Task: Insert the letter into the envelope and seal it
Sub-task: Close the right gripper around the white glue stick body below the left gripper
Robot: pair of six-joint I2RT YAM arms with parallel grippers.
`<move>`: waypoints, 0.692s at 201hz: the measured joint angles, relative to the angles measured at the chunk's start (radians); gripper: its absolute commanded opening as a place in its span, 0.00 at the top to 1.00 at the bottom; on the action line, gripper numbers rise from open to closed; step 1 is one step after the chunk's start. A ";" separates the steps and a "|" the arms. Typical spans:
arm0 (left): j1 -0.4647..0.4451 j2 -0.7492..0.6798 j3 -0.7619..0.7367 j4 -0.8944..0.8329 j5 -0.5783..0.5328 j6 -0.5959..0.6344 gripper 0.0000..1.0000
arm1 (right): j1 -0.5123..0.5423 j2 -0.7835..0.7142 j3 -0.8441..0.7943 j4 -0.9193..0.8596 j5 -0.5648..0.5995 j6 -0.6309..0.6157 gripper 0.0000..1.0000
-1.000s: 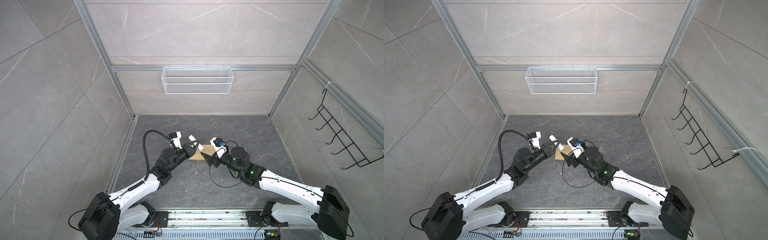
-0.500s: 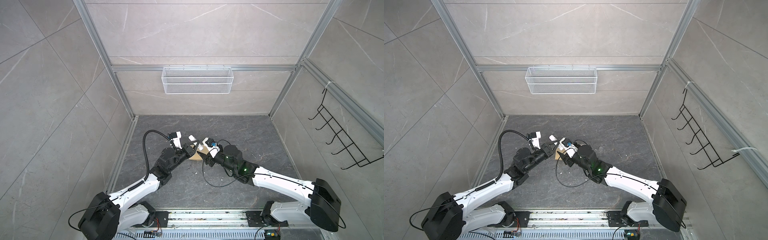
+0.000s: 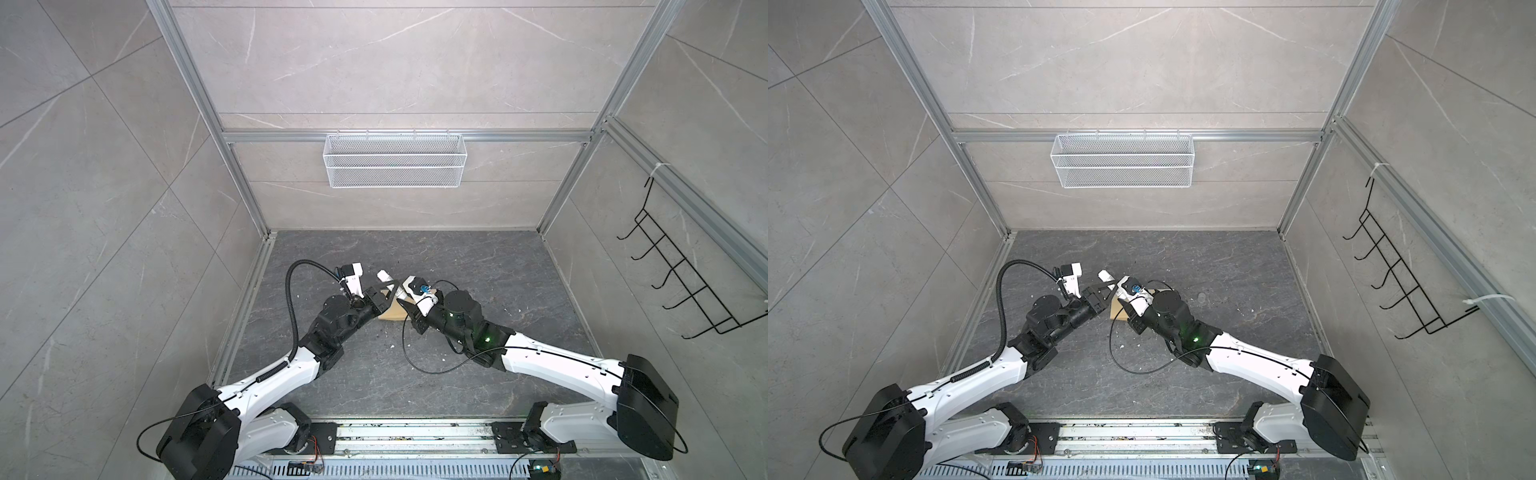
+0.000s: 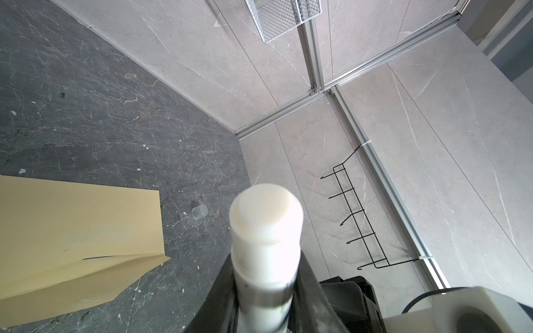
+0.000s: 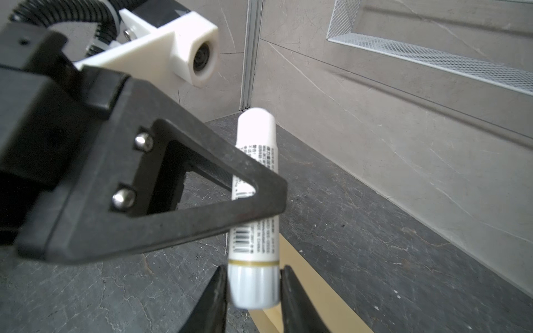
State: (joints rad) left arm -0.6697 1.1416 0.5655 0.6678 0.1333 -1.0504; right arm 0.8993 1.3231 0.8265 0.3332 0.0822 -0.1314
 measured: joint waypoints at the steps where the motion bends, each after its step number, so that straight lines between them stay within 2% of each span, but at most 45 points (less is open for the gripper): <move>1: 0.000 0.000 0.000 0.000 0.000 0.000 1.00 | 0.000 0.000 0.000 0.000 0.000 0.000 0.72; 35: 0.002 0.014 -0.001 0.036 0.018 0.059 1.00 | -0.005 0.000 0.000 0.000 -0.012 0.018 0.78; 53: 0.005 0.027 -0.007 0.080 0.038 0.114 1.00 | -0.032 -0.003 0.004 -0.007 -0.072 0.051 0.79; 67: 0.010 0.034 -0.011 0.117 0.063 0.159 1.00 | -0.072 -0.007 0.006 -0.008 -0.165 0.094 0.79; 102: 0.014 0.056 -0.031 0.240 0.128 0.236 1.00 | -0.200 -0.008 0.011 0.010 -0.502 0.249 0.81; 139: 0.018 0.078 -0.042 0.342 0.177 0.264 1.00 | -0.278 0.027 0.011 0.094 -0.746 0.395 0.81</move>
State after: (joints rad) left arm -0.6514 1.2194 0.5240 1.0100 0.3099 -0.7860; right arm 0.6212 1.3502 0.8375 0.4274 -0.6636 0.2638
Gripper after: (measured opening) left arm 0.281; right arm 0.247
